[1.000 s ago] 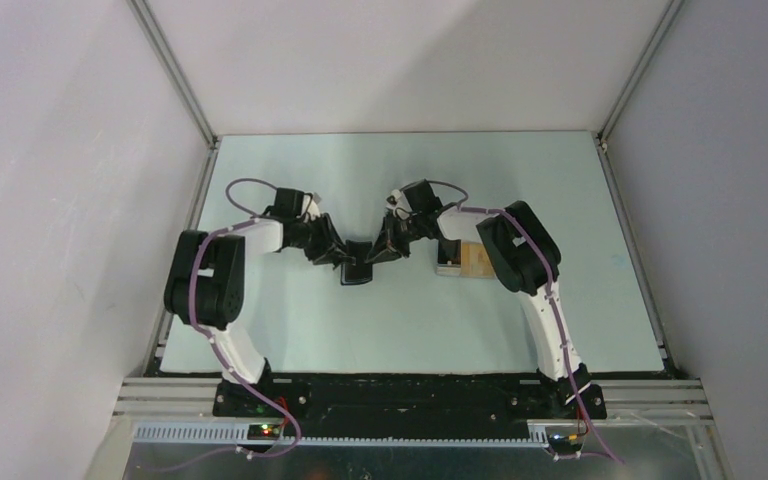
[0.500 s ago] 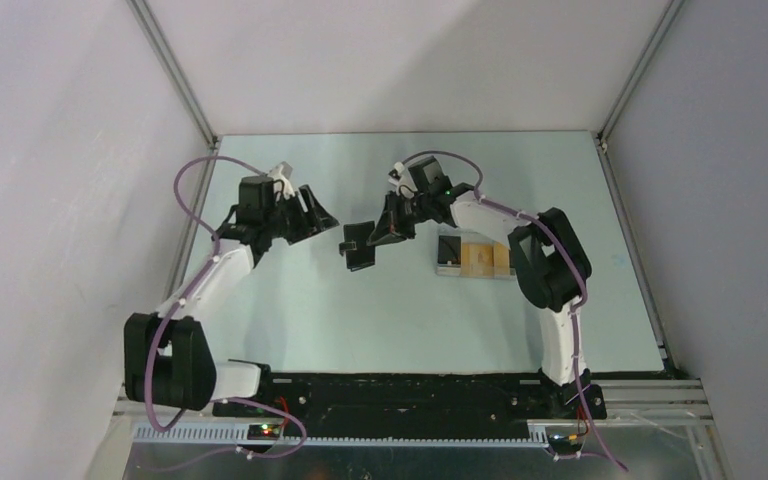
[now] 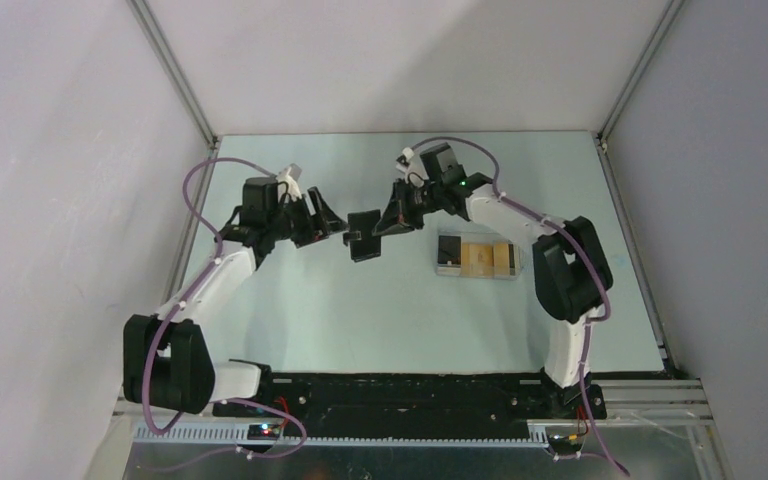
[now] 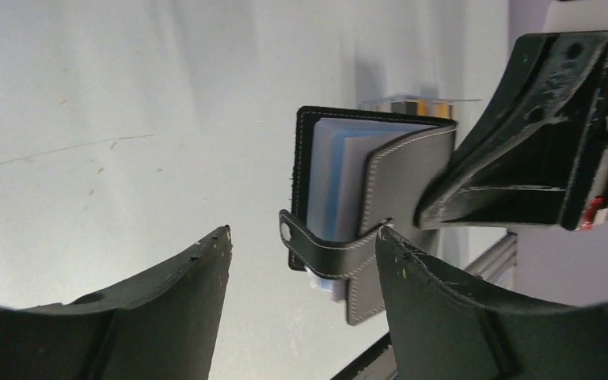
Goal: Put the credit cards into the card holder
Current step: Close the card holder at the center of the board.
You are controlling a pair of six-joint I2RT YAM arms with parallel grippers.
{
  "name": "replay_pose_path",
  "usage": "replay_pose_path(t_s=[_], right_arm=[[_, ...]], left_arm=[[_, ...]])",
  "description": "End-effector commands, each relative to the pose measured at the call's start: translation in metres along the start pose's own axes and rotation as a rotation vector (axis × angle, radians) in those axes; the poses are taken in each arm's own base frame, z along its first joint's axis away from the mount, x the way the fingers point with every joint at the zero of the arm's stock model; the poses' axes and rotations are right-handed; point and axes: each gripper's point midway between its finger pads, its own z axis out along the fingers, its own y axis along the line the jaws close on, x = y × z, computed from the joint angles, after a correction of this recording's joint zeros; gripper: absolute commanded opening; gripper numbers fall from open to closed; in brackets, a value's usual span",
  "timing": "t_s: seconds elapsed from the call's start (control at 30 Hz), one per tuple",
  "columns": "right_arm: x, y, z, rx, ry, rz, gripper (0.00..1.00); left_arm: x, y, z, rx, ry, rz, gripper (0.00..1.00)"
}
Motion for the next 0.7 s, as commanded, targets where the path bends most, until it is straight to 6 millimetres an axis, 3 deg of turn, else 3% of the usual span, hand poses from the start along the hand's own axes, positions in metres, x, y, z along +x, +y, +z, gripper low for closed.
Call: replay_pose_path(t_s=[0.0, 0.27, 0.37, 0.67], right_arm=[[-0.008, 0.06, -0.046, -0.137, -0.032, -0.097, 0.0], [0.003, 0.074, -0.088, -0.183, -0.017, -0.164, 0.0], [0.01, 0.086, -0.103, -0.229, -0.006, -0.21, 0.0], [0.035, 0.123, -0.136, -0.368, 0.039, -0.337, 0.0]], left_arm=[[-0.009, -0.033, -0.004, 0.164, -0.03, 0.03, 0.72], [-0.03, -0.086, -0.048, 0.414, -0.168, 0.183, 0.77], [-0.03, -0.1, -0.062, 0.477, -0.189, 0.235, 0.86], [-0.024, -0.142, -0.088, 0.687, -0.136, 0.291, 0.94]])
